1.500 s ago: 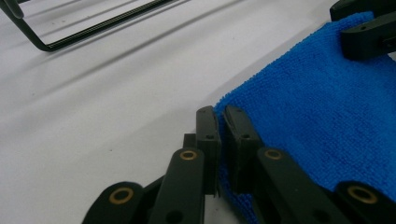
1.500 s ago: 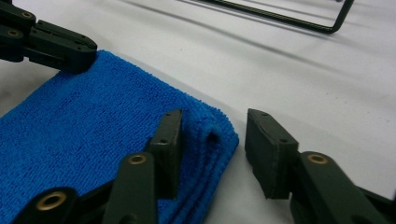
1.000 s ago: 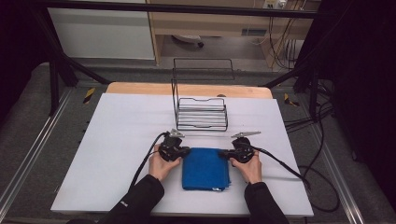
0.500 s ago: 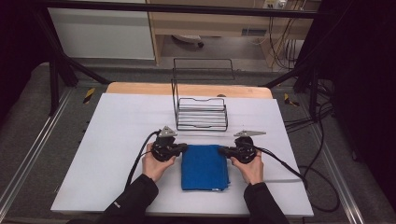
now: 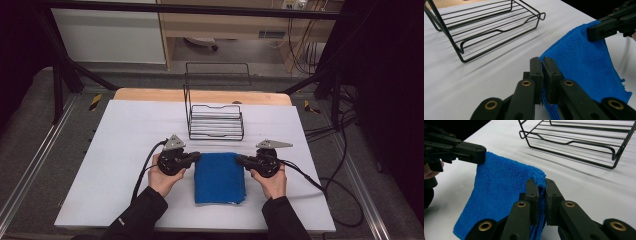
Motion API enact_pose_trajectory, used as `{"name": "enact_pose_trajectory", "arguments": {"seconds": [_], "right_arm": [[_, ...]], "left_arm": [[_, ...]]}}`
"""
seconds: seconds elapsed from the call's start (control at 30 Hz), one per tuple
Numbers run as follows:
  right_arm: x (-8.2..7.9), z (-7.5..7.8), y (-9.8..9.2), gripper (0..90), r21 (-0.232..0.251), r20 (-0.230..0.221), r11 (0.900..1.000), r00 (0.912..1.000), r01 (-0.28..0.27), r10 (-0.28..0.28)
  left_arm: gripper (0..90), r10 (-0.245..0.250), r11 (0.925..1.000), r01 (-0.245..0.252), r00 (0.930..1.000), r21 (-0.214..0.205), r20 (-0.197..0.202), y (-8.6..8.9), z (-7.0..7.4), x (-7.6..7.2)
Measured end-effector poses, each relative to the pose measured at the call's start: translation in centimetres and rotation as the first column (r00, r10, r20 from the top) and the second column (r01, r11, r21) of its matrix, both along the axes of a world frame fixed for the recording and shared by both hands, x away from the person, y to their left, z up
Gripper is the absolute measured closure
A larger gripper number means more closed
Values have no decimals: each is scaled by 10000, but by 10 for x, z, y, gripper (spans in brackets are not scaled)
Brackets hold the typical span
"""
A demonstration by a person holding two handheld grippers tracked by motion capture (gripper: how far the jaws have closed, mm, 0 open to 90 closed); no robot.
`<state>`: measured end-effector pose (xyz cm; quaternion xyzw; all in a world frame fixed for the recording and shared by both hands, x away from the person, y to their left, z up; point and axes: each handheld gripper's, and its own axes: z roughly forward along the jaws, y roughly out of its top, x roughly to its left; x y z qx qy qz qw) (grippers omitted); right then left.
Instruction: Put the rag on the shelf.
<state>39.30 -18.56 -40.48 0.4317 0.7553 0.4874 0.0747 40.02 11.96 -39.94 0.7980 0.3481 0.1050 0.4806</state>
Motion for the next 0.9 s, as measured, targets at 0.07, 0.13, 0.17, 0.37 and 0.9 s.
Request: {"name": "enact_pose_trajectory", "arguments": {"seconds": [0.07, 0.13, 0.17, 0.37, 0.9], "right_arm": [[-2, 3, 0, 838, 8, 133, 10000, 9999, -43, 42], [-3, 5, 0, 838, 56, 225, 10000, 9997, -52, 50], [-4, 6, 0, 838, 88, 317, 9999, 9995, -58, 55], [-7, 15, -1, 838, 272, 660, 9996, 9978, -36, 18], [-18, 38, -4, 839, 327, 1652, 9995, 9863, -54, -1]], "left_arm": [[862, -8, 10000, 8, 10000, -5, 87, 0, 3, -2], [861, -15, 9999, 17, 9999, -110, 172, 2, 7, -4], [861, -13, 9999, 16, 9998, -130, 216, 2, 9, -4], [861, -18, 9997, 30, 9987, -230, 504, 3, 16, -8], [861, -24, 9989, 83, 9916, -456, 1291, 2, 38, -21]]}}
